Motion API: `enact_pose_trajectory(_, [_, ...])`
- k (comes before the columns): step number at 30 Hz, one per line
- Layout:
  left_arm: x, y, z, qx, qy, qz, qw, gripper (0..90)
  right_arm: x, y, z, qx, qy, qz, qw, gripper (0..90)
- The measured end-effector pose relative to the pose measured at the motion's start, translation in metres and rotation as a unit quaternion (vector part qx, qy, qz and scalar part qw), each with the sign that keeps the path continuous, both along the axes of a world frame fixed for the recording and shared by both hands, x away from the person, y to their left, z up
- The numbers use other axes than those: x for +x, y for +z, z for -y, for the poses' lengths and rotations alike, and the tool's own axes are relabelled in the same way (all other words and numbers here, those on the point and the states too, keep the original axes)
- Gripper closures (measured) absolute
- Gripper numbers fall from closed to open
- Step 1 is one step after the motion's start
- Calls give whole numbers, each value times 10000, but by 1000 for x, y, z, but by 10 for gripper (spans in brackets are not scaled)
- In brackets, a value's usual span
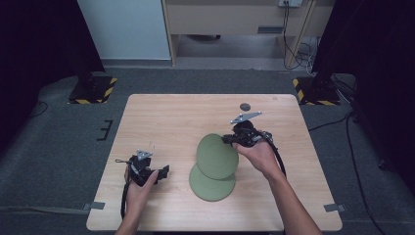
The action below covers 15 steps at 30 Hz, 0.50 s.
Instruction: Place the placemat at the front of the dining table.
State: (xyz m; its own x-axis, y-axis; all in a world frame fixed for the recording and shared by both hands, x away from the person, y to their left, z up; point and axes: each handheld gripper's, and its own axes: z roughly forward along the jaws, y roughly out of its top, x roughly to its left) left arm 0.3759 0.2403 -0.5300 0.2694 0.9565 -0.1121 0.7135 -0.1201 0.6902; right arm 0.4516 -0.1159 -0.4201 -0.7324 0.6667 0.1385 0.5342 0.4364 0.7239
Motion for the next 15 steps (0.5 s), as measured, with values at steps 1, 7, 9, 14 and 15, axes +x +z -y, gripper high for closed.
enact_pose_trajectory(1, [0,0,-1,12,-4,14,10000,40,0,1,-1,1,-4,1,10000,859])
enact_pose_trajectory(7, [2,-2,2,249,-11,76,9997,34,3,7,-2,49,-13,27,10000,860])
enact_pose_trajectory(9, [3,-4,3,418,-8,115,9991,34,4,8,-2,87,-34,21,10000,860])
enact_pose_trajectory(14, [5,-7,4,525,-74,184,9984,4,8,10,-1,206,-102,-9,9997,860])
enact_pose_trajectory(15, [5,-7,4,528,-79,183,9984,1,9,10,-1,230,-104,-24,9997,860])
